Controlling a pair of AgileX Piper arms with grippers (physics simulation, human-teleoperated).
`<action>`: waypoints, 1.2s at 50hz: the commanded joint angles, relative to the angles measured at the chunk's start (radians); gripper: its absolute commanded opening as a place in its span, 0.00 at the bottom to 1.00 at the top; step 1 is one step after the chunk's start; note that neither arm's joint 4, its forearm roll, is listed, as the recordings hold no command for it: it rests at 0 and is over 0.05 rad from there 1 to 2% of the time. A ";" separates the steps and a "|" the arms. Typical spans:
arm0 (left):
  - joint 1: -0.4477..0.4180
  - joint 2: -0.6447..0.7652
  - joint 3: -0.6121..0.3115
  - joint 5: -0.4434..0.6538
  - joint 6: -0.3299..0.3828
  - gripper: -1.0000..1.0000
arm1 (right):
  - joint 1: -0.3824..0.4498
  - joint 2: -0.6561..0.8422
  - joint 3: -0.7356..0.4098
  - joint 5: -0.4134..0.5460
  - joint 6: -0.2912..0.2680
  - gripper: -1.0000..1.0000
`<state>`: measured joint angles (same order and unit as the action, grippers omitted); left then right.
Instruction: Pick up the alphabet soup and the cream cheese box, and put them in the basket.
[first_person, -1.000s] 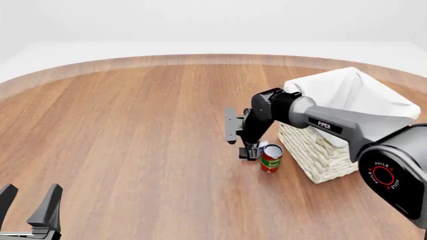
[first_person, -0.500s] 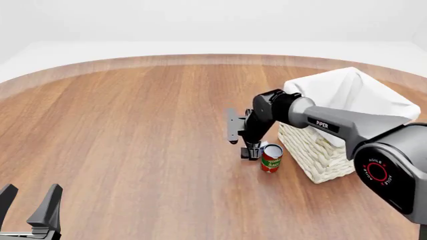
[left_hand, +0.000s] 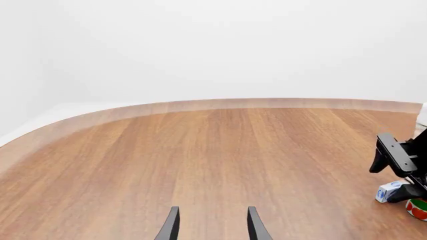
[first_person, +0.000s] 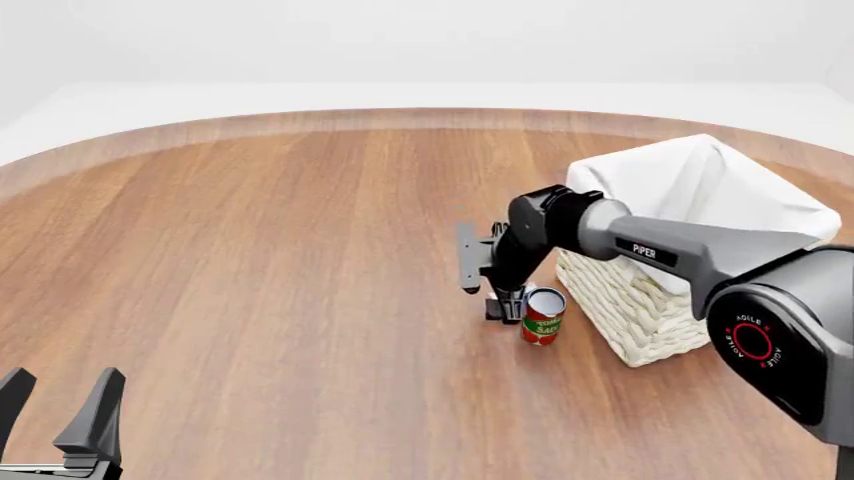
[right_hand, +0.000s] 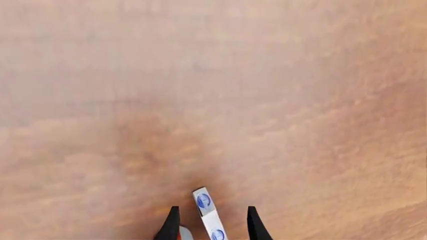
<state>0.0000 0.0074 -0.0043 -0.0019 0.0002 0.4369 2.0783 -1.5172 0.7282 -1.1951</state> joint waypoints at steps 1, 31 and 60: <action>0.000 0.000 0.000 0.000 0.000 1.00 | -0.005 0.003 0.010 -0.015 -0.018 1.00; 0.000 0.000 0.000 0.000 0.000 1.00 | -0.014 0.012 0.022 -0.026 -0.030 1.00; 0.000 0.000 0.000 0.000 0.000 1.00 | -0.026 0.023 -0.010 -0.083 -0.048 0.00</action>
<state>0.0000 0.0074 -0.0043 -0.0019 0.0002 0.4222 2.1001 -1.5123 0.6795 -1.2343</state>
